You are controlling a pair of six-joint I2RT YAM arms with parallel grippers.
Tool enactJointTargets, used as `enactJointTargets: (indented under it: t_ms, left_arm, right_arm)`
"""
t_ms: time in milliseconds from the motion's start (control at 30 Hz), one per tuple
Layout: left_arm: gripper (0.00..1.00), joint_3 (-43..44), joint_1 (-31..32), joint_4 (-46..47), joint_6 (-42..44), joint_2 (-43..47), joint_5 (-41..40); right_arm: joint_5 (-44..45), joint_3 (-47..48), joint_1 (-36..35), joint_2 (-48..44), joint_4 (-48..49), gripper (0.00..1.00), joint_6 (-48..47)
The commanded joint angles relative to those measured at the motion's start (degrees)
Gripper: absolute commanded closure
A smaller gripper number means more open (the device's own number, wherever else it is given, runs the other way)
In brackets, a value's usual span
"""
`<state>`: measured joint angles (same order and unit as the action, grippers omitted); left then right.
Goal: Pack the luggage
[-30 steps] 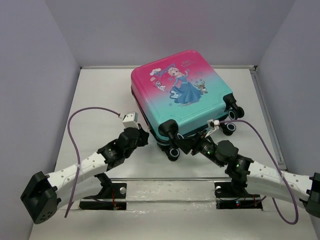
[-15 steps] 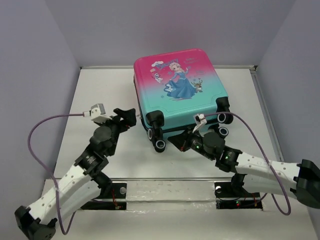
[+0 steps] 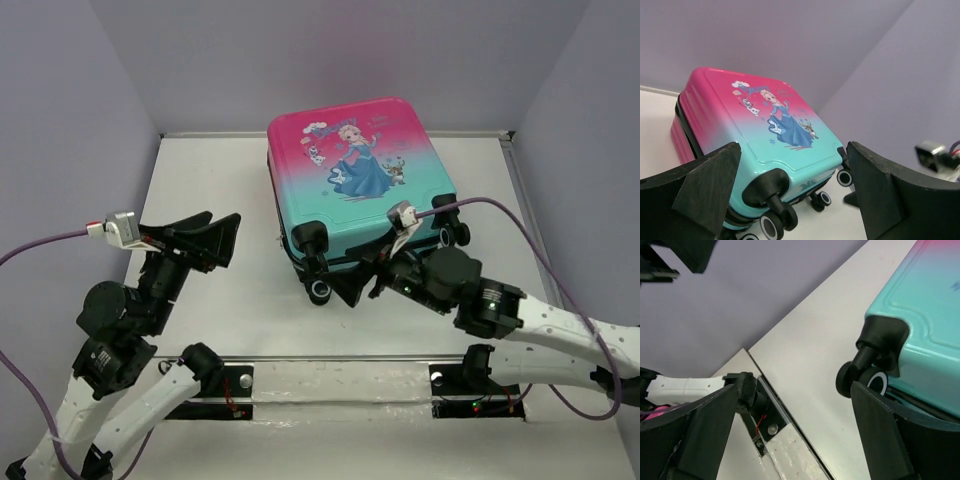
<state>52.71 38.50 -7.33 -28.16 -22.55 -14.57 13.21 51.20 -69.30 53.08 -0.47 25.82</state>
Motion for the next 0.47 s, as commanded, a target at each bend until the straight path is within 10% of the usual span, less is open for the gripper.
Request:
enactJointTargets:
  t_ms: [0,433]
  left_arm:
    - [0.01,4.86,0.00,-0.67,5.57,-0.14,5.61]
    - [0.01,-0.41,0.08,1.18,9.62,2.86,1.65]
  right_arm:
    - [7.16,10.14,-0.14,-7.45,-15.69,0.00,-9.38]
    - [28.69,5.76,-0.14,-25.66,-15.35,0.00,-15.19]
